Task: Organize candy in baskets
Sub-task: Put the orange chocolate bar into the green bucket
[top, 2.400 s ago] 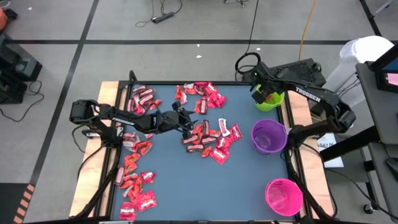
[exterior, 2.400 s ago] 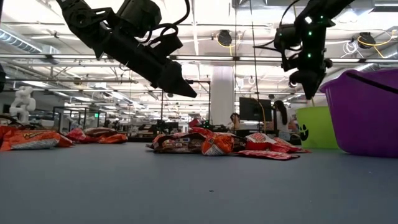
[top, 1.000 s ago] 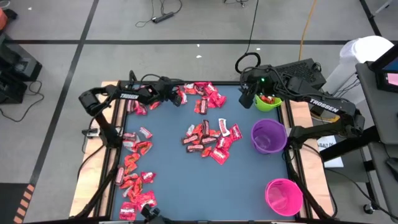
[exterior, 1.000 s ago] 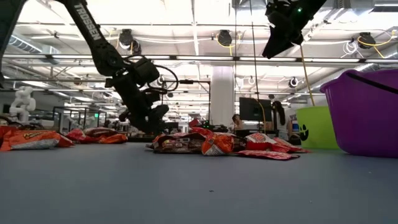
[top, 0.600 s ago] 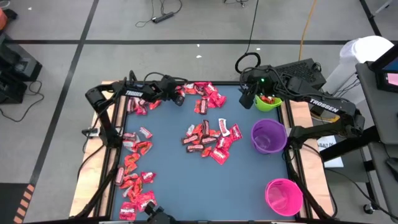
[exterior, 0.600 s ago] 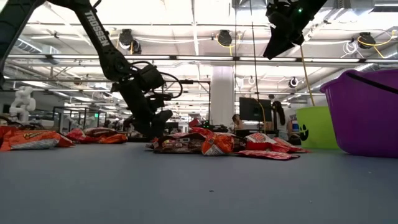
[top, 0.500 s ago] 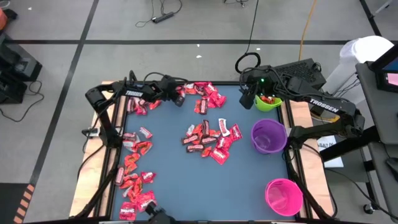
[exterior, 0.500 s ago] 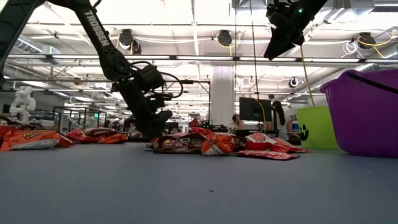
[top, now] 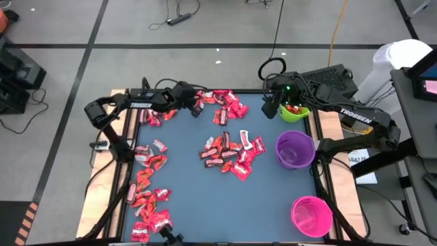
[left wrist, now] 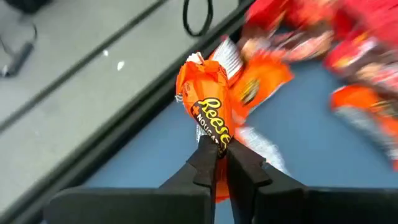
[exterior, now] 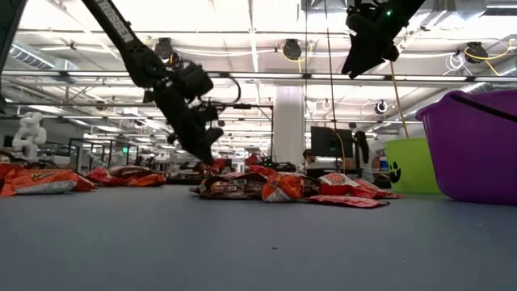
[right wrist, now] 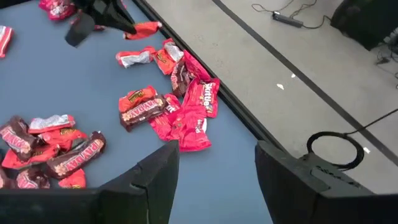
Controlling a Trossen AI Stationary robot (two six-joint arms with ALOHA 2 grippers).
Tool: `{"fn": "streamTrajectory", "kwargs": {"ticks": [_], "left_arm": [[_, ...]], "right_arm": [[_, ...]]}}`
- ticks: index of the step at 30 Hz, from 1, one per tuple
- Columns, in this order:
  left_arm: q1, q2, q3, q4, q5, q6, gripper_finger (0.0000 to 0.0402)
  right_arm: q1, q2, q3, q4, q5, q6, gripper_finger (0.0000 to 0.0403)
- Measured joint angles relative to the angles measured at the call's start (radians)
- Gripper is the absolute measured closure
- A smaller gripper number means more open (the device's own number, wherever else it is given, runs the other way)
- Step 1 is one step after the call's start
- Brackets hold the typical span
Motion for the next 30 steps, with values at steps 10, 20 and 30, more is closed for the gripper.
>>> {"fn": "streamTrajectory", "kwargs": {"ticks": [10,20,30], "left_arm": [[-0.239,-0.176,-0.005,0.113,0.116,0.102,0.0380],[-0.459,-0.237,-0.006,0.248,0.116,0.192,0.0380],[-0.525,-0.238,-0.006,0.354,0.112,0.207,0.0379]], "right_arm": [[0.043,0.001,-0.103,0.182,-0.084,-0.084,0.0204],[0.104,0.002,-0.287,0.584,-0.324,-0.191,0.0204],[0.173,0.015,-0.385,0.871,-0.348,-0.197,0.0204]]}}
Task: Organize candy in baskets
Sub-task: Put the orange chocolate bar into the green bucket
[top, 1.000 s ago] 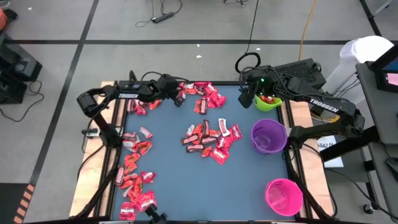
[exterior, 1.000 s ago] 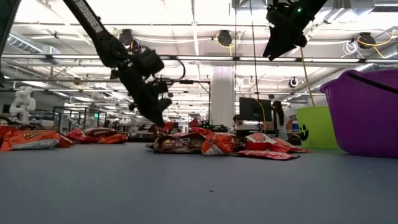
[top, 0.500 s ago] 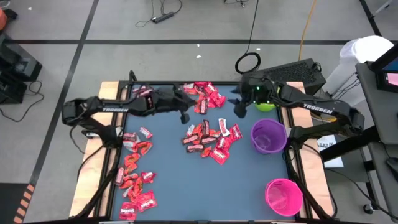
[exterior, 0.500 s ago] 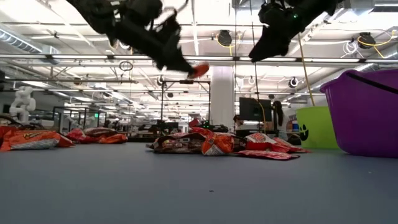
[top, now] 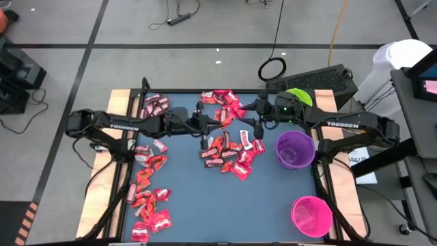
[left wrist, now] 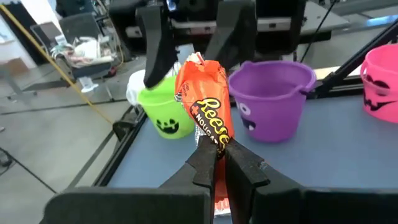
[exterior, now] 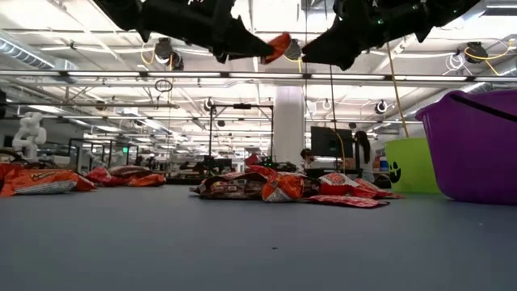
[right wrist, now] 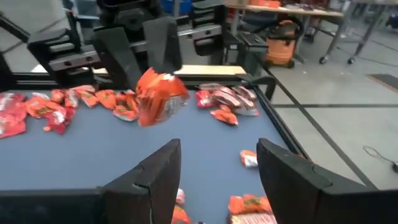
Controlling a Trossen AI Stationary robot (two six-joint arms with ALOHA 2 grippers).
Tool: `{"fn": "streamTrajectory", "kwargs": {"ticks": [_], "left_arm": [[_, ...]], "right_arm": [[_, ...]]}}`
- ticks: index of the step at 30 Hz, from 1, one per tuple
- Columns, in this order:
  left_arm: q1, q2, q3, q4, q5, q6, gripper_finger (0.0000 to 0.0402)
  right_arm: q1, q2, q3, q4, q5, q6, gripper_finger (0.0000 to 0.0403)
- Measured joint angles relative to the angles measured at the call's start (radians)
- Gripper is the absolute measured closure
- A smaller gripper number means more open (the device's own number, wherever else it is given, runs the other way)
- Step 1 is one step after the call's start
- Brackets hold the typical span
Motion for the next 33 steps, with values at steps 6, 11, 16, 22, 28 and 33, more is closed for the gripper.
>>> {"fn": "streamTrajectory", "kwargs": {"ticks": [6,11,16,22,28,33], "left_arm": [[-0.001,0.000,0.000,0.008,0.000,0.001,0.0379],[-0.001,0.000,0.000,0.016,0.000,0.001,0.0379],[-0.001,0.000,0.000,0.017,0.000,0.001,0.0379],[-0.001,0.000,0.000,0.018,0.000,0.002,0.0379],[-0.001,0.000,0.000,0.017,-0.001,0.001,0.0379],[0.004,0.000,0.000,0.023,-0.004,-0.028,0.0363]], "right_arm": [[0.057,0.081,0.000,0.133,-0.041,0.000,0.0204],[0.073,0.158,0.000,0.270,-0.040,0.005,0.0204],[0.072,0.164,0.000,0.305,-0.041,0.002,0.0217],[0.073,0.164,0.000,0.311,-0.045,-0.011,0.0307],[0.072,0.164,0.000,0.308,-0.049,-0.036,0.0389],[0.072,0.162,0.000,0.306,-0.042,-0.050,0.0373]]}}
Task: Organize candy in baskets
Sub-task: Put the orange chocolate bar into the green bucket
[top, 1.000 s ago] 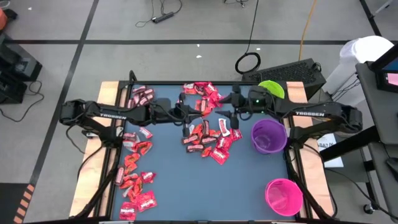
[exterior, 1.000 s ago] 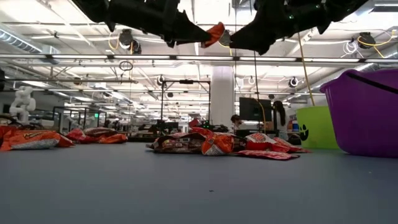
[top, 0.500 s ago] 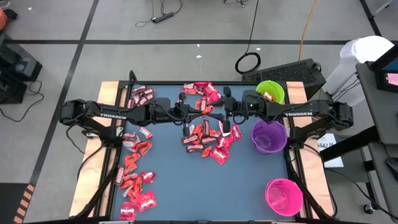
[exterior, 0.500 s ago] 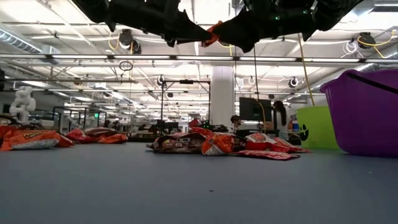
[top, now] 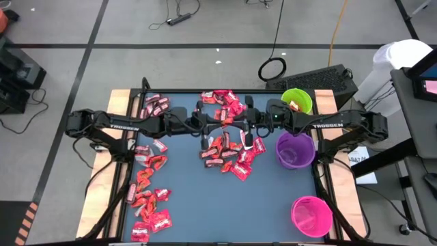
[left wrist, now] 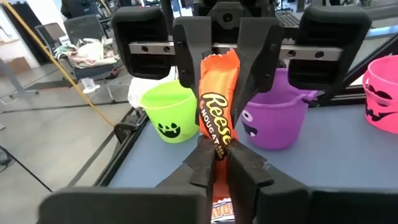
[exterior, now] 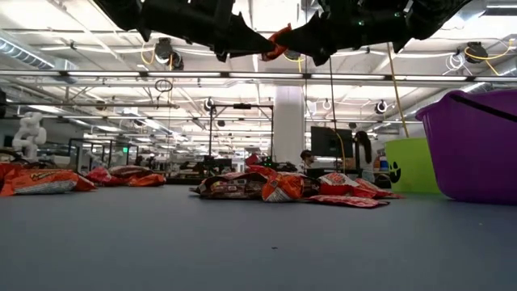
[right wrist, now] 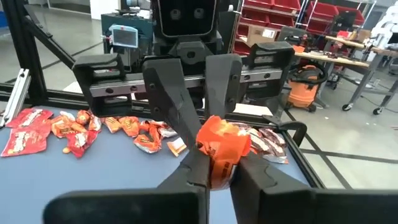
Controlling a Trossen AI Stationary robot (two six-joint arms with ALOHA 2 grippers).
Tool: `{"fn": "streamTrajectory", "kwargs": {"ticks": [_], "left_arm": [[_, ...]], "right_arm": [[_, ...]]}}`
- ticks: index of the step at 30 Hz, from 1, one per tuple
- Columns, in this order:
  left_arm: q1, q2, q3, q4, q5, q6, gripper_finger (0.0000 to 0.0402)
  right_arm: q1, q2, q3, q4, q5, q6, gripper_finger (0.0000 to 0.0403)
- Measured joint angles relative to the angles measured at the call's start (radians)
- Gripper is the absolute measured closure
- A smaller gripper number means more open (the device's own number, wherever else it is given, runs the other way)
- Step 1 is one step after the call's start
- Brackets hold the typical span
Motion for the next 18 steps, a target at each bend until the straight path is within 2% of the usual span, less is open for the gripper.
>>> {"fn": "streamTrajectory", "kwargs": {"ticks": [3,7,10,13,18], "left_arm": [[0.007,0.000,0.000,-0.052,0.001,-0.019,0.0324],[0.010,0.002,0.001,-0.209,0.005,-0.019,0.0267],[0.009,0.006,0.001,-0.313,0.003,-0.027,0.0245],[0.005,0.017,0.001,-0.406,-0.001,-0.028,0.0240],[-0.014,0.076,-0.024,-0.408,-0.003,-0.077,0.0239]], "right_arm": [[0.000,-0.022,0.000,-0.039,0.025,-0.009,0.0374],[0.000,-0.086,0.001,-0.140,0.151,-0.079,0.0380],[0.000,-0.139,0.002,-0.264,0.316,-0.126,0.0379],[-0.002,-0.195,0.002,-0.371,0.519,-0.171,0.0378],[-0.033,-0.275,0.002,-0.547,0.831,-0.248,0.0379]]}}
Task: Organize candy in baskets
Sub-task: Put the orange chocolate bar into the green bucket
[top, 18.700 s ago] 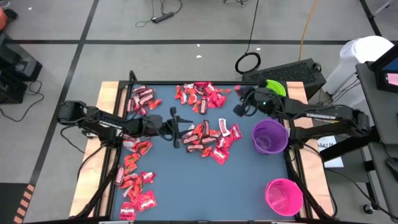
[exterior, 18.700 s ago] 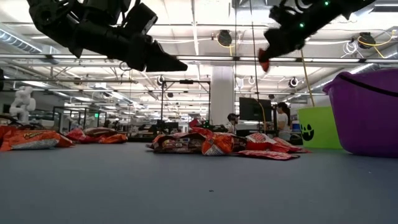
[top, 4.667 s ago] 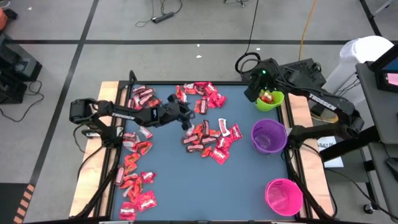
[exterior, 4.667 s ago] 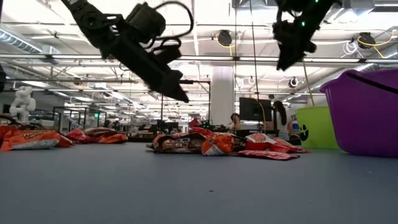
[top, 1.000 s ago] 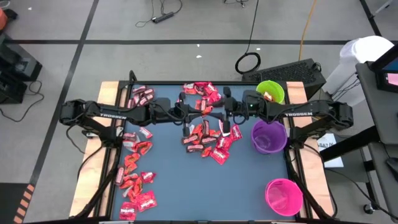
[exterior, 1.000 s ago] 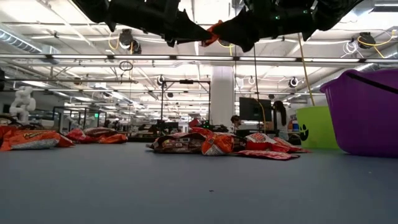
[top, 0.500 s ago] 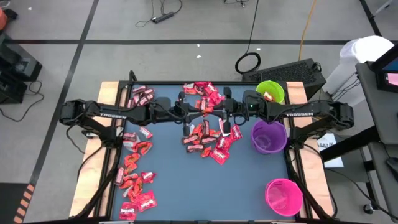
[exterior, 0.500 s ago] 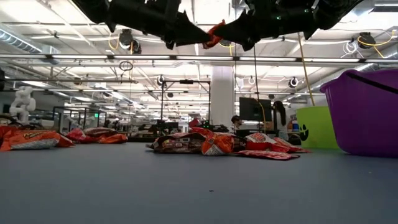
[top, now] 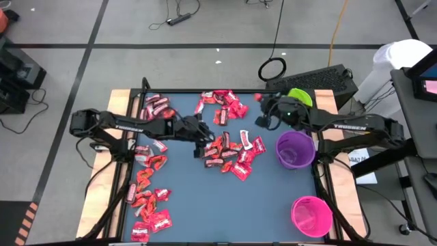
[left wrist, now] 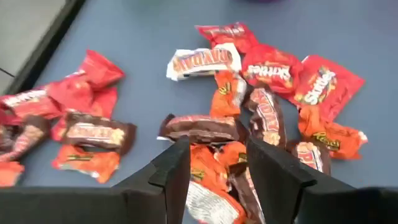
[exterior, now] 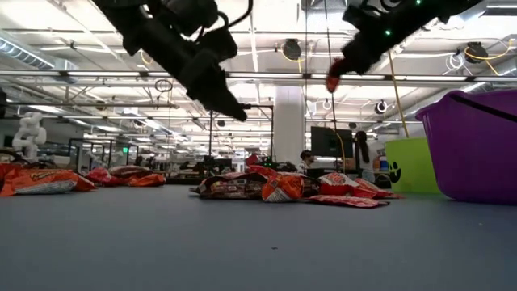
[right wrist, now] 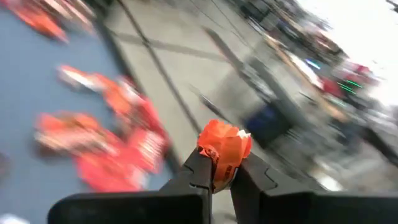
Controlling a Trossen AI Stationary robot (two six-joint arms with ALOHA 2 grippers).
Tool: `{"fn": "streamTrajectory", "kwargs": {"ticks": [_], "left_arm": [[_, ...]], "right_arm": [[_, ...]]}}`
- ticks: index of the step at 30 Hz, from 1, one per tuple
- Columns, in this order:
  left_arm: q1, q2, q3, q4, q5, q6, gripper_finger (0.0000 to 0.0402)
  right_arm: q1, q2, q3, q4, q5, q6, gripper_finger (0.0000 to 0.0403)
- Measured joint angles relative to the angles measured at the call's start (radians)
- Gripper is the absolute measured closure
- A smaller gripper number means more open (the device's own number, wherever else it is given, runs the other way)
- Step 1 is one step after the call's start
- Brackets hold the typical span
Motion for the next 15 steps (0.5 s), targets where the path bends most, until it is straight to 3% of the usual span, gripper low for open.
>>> {"fn": "streamTrajectory", "kwargs": {"ticks": [5,10,15], "left_arm": [[-0.009,0.045,-0.080,0.178,-0.019,-0.001,0.0240],[-0.009,0.013,-0.202,0.358,-0.023,-0.003,0.0240],[-0.008,-0.073,-0.302,0.489,-0.041,-0.003,0.0240]], "right_arm": [[-0.098,-0.046,0.000,-0.136,0.144,0.006,0.0379],[-0.225,-0.040,0.032,-0.341,0.124,0.142,0.0380],[-0.341,0.001,0.111,-0.572,0.008,0.311,0.0380]]}}
